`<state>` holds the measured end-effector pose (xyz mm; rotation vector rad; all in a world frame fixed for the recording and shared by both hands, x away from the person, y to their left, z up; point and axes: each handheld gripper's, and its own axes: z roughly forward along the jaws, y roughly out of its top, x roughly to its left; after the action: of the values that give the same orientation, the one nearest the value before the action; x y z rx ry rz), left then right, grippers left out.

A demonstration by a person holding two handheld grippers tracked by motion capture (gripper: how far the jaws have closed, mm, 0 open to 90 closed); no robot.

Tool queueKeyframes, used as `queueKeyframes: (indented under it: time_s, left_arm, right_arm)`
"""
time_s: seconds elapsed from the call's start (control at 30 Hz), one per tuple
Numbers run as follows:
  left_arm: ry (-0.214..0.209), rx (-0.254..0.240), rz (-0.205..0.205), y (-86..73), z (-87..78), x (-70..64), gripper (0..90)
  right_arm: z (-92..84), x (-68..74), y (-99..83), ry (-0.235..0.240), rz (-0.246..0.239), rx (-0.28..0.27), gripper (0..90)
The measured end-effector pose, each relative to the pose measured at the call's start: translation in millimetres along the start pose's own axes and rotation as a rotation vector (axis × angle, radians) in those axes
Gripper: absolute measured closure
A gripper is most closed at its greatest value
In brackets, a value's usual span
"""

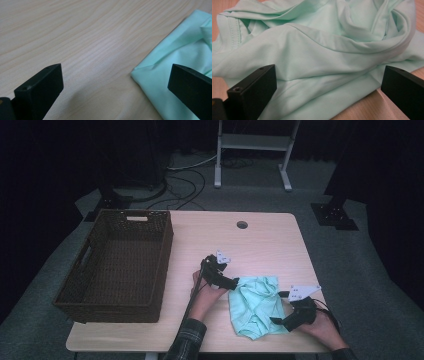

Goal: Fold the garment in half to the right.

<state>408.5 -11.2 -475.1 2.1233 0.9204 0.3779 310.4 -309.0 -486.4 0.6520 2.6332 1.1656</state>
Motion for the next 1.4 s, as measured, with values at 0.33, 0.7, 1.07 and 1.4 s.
queueKeyframes:
  time_s: [0.33, 0.7, 1.07, 1.4]
  left_arm:
    - [0.058, 0.039, 0.009, -1.0, 11.7, 6.6, 0.0]
    - [0.075, 0.051, -0.008, -7.5, 4.1, 20.4, 0.0]
    - [0.062, 0.055, -0.005, -26.3, -18.6, 41.8, 0.0]
    - [0.056, 0.055, -0.001, -38.2, -33.3, 57.7, 0.0]
  right_arm:
    - [4.4, 1.5, 2.4, 0.003, -0.012, 0.030, 0.0]
    - [12.8, 7.7, 9.6, 0.019, -0.009, 0.040, 0.0]
    - [30.7, 26.4, 25.7, 0.029, -0.021, 0.038, 0.0]
    - [46.8, 40.6, 40.6, 0.033, -0.022, 0.039, 0.0]
